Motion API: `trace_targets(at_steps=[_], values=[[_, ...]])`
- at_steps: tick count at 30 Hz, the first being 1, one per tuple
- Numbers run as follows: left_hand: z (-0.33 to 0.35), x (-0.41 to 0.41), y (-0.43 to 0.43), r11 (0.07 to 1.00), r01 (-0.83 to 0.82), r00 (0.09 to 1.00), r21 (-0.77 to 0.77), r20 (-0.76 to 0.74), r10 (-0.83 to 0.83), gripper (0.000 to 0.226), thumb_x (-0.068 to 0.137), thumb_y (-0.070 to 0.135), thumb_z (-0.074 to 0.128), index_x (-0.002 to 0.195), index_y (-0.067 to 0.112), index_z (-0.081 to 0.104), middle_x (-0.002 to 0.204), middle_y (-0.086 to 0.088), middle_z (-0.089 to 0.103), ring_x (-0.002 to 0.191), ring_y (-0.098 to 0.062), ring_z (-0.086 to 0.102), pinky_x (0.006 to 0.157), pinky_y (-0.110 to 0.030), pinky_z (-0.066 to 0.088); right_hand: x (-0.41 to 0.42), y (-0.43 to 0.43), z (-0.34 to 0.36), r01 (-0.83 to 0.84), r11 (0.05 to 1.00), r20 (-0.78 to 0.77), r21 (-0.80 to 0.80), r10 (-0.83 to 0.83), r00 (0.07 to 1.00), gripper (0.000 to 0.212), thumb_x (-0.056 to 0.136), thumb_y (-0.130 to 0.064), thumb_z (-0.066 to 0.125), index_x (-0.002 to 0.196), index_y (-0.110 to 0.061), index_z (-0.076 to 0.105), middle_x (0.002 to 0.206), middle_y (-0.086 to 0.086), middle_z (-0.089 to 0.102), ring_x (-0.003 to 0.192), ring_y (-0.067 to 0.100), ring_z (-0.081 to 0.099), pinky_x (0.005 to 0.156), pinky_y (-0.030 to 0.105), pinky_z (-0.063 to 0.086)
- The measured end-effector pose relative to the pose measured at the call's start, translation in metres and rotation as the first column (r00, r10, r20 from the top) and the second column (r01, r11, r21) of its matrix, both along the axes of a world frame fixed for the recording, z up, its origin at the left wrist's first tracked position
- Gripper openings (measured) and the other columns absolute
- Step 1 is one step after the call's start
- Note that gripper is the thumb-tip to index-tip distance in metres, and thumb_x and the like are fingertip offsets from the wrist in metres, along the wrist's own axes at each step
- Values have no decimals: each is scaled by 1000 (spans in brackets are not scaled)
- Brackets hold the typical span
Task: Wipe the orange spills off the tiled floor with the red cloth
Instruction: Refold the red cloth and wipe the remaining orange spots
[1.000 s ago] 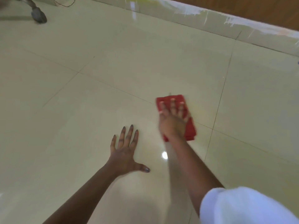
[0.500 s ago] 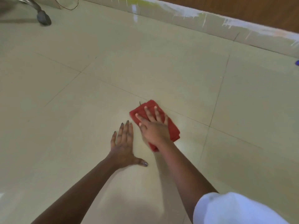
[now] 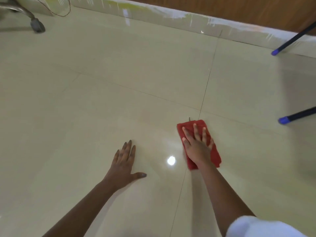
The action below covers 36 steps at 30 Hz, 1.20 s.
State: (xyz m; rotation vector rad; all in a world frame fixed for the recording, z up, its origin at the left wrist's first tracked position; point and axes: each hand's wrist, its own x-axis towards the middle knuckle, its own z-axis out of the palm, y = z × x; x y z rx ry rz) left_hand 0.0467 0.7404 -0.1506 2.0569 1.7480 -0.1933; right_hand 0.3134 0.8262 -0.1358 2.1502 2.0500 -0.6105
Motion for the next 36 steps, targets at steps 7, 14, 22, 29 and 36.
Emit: trace_targets(at_steps=[7,14,22,29,36], values=[[-2,2,-13,997,-74,989,-6,126,74,131,48,98,9,141,9,-17,147,-4,-27,135,-15,-26,109,-33,-11,-105,-52,-3,-382,916,-118,123,395,911,45,99,-48,18,144,-49,10,153,-8,-18,139,28,-24,108,56,-17],[-11,8,-73,997,-70,975,-7,211,70,121,61,89,36,146,13,-4,154,3,-17,141,-18,-11,109,-25,-11,-3,-142,-14,-204,965,26,165,202,979,46,91,-50,29,136,-51,32,154,-8,22,141,28,21,108,54,15],[1,31,-70,1000,-14,987,18,158,11,128,51,97,21,141,13,-14,149,-3,-23,133,-10,-32,110,-36,-12,-19,-158,-9,-229,964,-23,132,234,972,47,97,-47,26,143,-49,17,156,-5,-2,144,31,-2,110,58,4],[0,60,-76,987,158,980,-27,122,-154,121,56,94,12,141,14,-18,148,-6,-30,135,-19,-29,112,-43,-7,47,-191,-12,-58,973,75,222,42,996,46,94,-45,26,140,-45,29,153,-1,20,140,33,23,104,62,26],[3,130,-85,881,469,871,59,137,-472,108,72,84,32,147,12,3,154,-7,-15,140,-27,-12,110,-42,-6,51,-257,-15,-83,980,97,179,66,993,49,92,-47,33,140,-44,30,152,1,30,138,34,27,102,60,31]])
